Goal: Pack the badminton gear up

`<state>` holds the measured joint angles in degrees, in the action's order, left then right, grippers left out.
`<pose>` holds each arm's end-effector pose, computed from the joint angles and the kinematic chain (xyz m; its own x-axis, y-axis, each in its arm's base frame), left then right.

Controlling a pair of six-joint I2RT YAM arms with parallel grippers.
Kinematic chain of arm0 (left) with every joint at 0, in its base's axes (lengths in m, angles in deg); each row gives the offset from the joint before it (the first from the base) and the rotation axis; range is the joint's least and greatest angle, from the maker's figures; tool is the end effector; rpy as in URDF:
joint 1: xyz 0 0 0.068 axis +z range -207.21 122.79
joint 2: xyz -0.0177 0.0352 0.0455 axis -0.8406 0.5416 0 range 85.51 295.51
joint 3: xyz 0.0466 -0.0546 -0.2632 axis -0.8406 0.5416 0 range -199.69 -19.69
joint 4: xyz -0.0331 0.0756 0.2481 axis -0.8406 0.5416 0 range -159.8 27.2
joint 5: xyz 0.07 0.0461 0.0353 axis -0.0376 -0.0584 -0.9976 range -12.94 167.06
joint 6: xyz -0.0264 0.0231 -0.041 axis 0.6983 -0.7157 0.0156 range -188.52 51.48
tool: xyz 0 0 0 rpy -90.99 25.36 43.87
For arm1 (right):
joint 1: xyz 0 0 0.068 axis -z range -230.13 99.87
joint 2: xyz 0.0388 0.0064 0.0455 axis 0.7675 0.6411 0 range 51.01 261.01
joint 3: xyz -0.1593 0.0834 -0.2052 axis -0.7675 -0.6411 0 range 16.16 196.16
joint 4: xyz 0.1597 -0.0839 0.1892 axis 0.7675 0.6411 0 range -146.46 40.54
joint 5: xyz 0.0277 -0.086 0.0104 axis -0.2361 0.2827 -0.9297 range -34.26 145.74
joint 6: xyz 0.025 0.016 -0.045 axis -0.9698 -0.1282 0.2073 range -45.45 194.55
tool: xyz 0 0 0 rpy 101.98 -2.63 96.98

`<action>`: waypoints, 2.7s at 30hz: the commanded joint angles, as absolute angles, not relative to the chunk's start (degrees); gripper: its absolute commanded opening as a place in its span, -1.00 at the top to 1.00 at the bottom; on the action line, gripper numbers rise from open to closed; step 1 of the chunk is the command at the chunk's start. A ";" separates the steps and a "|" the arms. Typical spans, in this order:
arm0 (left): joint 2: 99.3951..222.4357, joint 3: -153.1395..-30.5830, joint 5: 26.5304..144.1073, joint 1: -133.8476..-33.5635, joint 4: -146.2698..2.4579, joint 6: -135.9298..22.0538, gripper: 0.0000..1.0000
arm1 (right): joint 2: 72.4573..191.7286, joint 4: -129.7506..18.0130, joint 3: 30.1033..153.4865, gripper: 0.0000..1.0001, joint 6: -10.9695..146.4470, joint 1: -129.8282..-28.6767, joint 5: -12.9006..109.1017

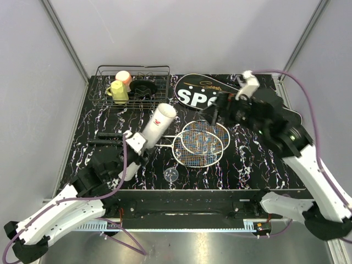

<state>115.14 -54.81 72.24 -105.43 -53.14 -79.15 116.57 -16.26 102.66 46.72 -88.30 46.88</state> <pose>0.0930 -0.0994 0.3060 0.0000 0.2759 -0.9612 0.7002 0.6862 0.1970 0.1706 0.1410 0.4615 -0.5680 0.1404 -0.8110 -0.5200 0.7026 0.4857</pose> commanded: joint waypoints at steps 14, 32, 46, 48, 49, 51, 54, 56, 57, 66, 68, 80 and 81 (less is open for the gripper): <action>103.00 -55.29 32.50 -104.05 -63.30 -79.51 0.85 | 136.68 -22.44 81.98 -0.70 42.72 -110.29 62.95; 102.12 -54.67 28.89 -103.96 -63.74 -80.38 0.85 | 156.30 -26.32 89.90 -0.20 51.35 -119.65 62.60; 104.14 -54.67 30.04 -103.44 -63.91 -80.56 0.85 | 162.80 -27.98 93.42 -0.05 56.27 -121.05 62.60; 103.97 -54.58 30.04 -103.44 -63.74 -80.56 0.85 | 163.68 -28.69 93.33 0.04 56.45 -121.05 62.68; 103.97 -54.50 30.04 -103.44 -63.82 -80.47 0.85 | 164.73 -28.78 93.15 0.15 56.27 -121.05 63.03; 103.62 -54.32 30.39 -103.35 -64.17 -80.82 0.85 | 165.36 -29.48 92.28 0.24 55.40 -121.05 63.65; 103.88 -53.97 31.78 -103.09 -64.79 -81.00 0.85 | 165.45 -31.50 89.82 0.44 53.90 -121.05 64.62; 104.32 -53.88 33.10 -102.91 -64.79 -80.82 0.85 | 164.66 -31.77 88.94 0.71 52.94 -121.05 64.80; 104.84 -54.06 34.59 -102.56 -64.88 -80.82 0.85 | 164.05 -31.77 88.76 0.81 52.76 -121.05 64.79; 106.95 -53.71 51.27 -102.21 -64.35 -79.86 0.88 | 137.61 -39.06 76.47 1.00 49.16 -108.09 50.50; 108.35 -53.97 54.98 -102.21 -63.74 -79.51 0.88 | 128.56 -39.33 73.05 1.00 48.80 -103.41 47.58; 120.31 -57.92 89.35 -102.21 -58.99 -78.10 0.85 | 106.47 -26.60 86.18 1.00 52.40 -83.96 24.02; 120.23 -57.84 90.15 -102.21 -59.08 -78.10 0.84 | 107.34 -25.54 87.60 1.00 52.58 -83.96 22.27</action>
<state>120.82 -54.17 77.33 -102.46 -55.67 -79.11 104.44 -31.21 80.87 50.65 -84.19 33.39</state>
